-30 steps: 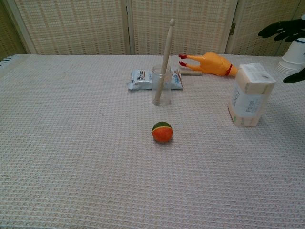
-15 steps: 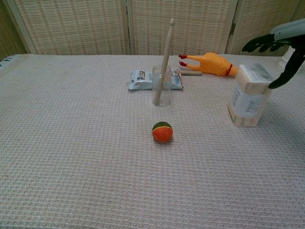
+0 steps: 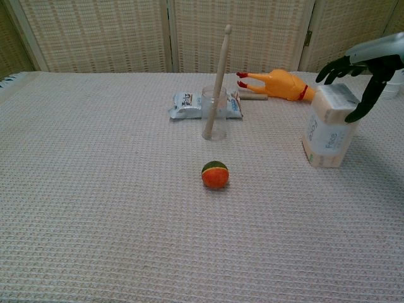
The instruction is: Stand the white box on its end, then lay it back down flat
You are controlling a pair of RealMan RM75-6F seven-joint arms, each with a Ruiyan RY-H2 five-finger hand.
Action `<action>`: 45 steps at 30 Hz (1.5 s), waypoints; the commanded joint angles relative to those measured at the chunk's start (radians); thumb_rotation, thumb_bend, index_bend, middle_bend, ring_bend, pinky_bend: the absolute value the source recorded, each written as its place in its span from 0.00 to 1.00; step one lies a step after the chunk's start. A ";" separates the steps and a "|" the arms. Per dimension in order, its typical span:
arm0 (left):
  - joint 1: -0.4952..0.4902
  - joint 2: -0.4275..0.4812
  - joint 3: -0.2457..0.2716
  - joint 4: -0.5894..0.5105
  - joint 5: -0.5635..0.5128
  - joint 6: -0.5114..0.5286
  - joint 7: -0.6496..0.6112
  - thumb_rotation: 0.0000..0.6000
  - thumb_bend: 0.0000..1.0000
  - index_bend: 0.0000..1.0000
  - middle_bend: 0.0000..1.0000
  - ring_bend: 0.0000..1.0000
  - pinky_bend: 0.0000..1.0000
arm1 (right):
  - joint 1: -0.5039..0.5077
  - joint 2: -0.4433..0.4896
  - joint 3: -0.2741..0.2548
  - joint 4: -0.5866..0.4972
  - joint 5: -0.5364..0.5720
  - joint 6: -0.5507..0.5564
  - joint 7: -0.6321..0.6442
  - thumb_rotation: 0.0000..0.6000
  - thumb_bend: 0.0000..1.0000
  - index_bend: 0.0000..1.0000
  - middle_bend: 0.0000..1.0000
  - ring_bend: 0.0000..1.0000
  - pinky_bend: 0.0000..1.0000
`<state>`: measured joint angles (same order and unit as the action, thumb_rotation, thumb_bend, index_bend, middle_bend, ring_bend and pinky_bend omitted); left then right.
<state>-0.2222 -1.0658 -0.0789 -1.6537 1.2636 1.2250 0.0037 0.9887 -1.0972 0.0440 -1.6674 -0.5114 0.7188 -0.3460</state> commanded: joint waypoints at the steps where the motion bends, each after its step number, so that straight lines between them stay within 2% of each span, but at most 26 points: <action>1: 0.000 0.000 0.000 0.001 0.000 0.000 -0.002 1.00 0.62 0.15 0.00 0.00 0.11 | 0.008 -0.008 -0.004 0.006 0.014 0.003 -0.007 1.00 0.11 0.14 0.13 0.00 0.00; 5: 0.000 -0.001 -0.001 0.004 -0.002 -0.001 -0.006 1.00 0.62 0.15 0.00 0.00 0.11 | 0.015 -0.014 -0.008 0.008 0.028 0.012 -0.018 1.00 0.11 0.15 0.15 0.00 0.00; 10: 0.000 -0.003 -0.001 0.006 0.001 -0.002 -0.008 1.00 0.62 0.14 0.00 0.00 0.11 | 0.021 -0.018 -0.012 0.005 0.037 0.030 -0.031 1.00 0.11 0.21 0.20 0.00 0.00; 17: 0.000 -0.004 -0.002 0.008 -0.001 -0.002 -0.008 1.00 0.62 0.15 0.00 0.00 0.11 | 0.019 -0.030 -0.011 0.008 0.041 0.068 -0.047 1.00 0.12 0.32 0.30 0.08 0.00; 21: 0.000 -0.005 -0.001 0.007 0.001 -0.003 -0.007 1.00 0.62 0.14 0.00 0.00 0.11 | 0.000 -0.048 0.002 0.017 0.003 0.119 -0.036 1.00 0.16 0.38 0.36 0.13 0.00; 24: 0.000 -0.005 0.000 0.006 0.003 -0.003 -0.008 1.00 0.62 0.15 0.00 0.00 0.11 | -0.044 -0.061 0.033 0.025 -0.081 0.156 0.036 1.00 0.18 0.41 0.38 0.17 0.00; 27: 0.000 -0.004 -0.001 0.006 0.003 -0.002 -0.009 1.00 0.62 0.15 0.00 0.00 0.11 | -0.138 -0.066 0.105 0.033 -0.241 0.171 0.274 1.00 0.19 0.42 0.39 0.17 0.00; 29: 0.000 -0.005 0.000 0.006 0.004 -0.001 -0.010 1.00 0.62 0.15 0.00 0.00 0.11 | -0.218 -0.085 0.150 0.067 -0.386 0.196 0.497 1.00 0.20 0.42 0.39 0.17 0.00; 31: 0.000 -0.005 0.001 0.004 0.006 -0.002 -0.009 1.00 0.62 0.15 0.00 0.00 0.11 | -0.288 -0.124 0.172 0.141 -0.528 0.231 0.728 1.00 0.21 0.42 0.39 0.17 0.00; 34: -0.002 -0.006 0.001 0.003 0.007 -0.005 -0.007 1.00 0.62 0.15 0.00 0.00 0.11 | -0.343 -0.208 0.161 0.303 -0.678 0.282 0.958 1.00 0.21 0.41 0.39 0.17 0.00; 39: -0.003 -0.009 0.003 0.005 0.007 -0.008 -0.006 1.00 0.62 0.14 0.00 0.00 0.11 | -0.365 -0.351 0.118 0.558 -0.832 0.296 1.284 1.00 0.24 0.39 0.39 0.17 0.00; 43: -0.005 -0.009 0.001 0.012 -0.001 -0.016 -0.010 1.00 0.62 0.15 0.00 0.00 0.11 | -0.355 -0.454 0.093 0.735 -0.905 0.310 1.421 1.00 0.26 0.39 0.39 0.17 0.00; 45: -0.005 -0.009 0.001 0.013 -0.002 -0.016 -0.011 1.00 0.62 0.15 0.00 0.00 0.11 | -0.352 -0.474 0.090 0.768 -0.915 0.312 1.438 1.00 0.26 0.39 0.39 0.17 0.00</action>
<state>-0.2277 -1.0749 -0.0780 -1.6411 1.2620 1.2087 -0.0074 0.6710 -1.4542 0.1503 -1.0540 -1.3076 0.9968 0.9706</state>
